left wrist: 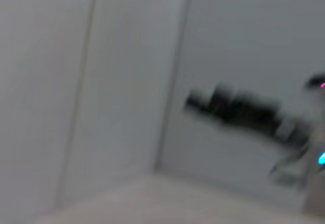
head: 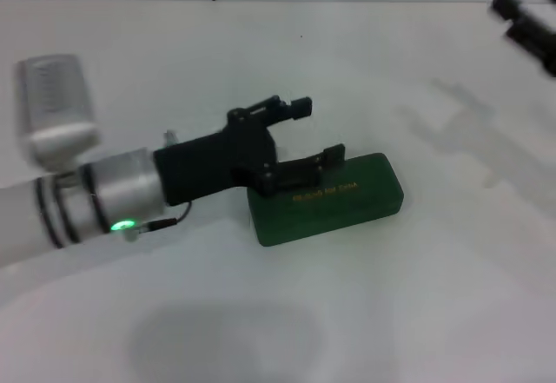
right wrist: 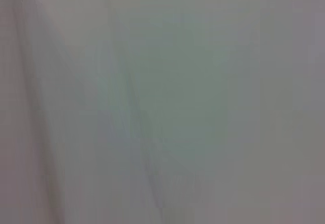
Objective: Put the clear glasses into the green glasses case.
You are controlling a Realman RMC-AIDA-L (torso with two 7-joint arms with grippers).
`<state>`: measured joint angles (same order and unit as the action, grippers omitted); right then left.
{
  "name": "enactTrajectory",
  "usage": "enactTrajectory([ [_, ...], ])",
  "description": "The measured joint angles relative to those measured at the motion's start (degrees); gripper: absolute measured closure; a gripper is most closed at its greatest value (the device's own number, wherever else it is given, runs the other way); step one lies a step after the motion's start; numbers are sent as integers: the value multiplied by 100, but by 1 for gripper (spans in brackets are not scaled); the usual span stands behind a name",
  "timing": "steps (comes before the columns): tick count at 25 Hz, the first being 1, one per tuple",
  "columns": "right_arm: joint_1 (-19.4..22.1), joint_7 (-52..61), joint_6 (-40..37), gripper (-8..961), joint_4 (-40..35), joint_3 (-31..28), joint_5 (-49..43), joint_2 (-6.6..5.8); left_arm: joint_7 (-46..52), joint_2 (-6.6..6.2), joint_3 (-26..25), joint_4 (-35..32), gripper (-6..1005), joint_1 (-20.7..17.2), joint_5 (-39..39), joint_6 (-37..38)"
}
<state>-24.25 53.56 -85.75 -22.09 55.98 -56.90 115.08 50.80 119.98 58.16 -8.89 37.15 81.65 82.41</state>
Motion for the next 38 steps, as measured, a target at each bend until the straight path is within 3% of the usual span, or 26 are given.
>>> enactTrajectory([
  [5, -352, 446, -653, 228, -572, 1136, -1124, -403, 152, -98, 1, -1304, 146, -921, 19, 1511],
  [8, -638, 538, -1208, 228, -545, 1269, -1714, -493, 121, -192, -27, -1653, 146, -1280, 4, 1832],
  [12, -692, 563, -1243, 229, -596, 1259, -1998, -444, -14, -246, -57, -1731, 146, -1503, -8, 2054],
  [20, -841, 561, -920, 229, -613, 1258, -2443, -294, -174, -231, -100, -1745, 146, -1662, -19, 2116],
  [38, -833, 542, -744, 229, -673, 1255, -2510, -218, -256, -194, -163, -1736, 146, -1613, -32, 2053],
])
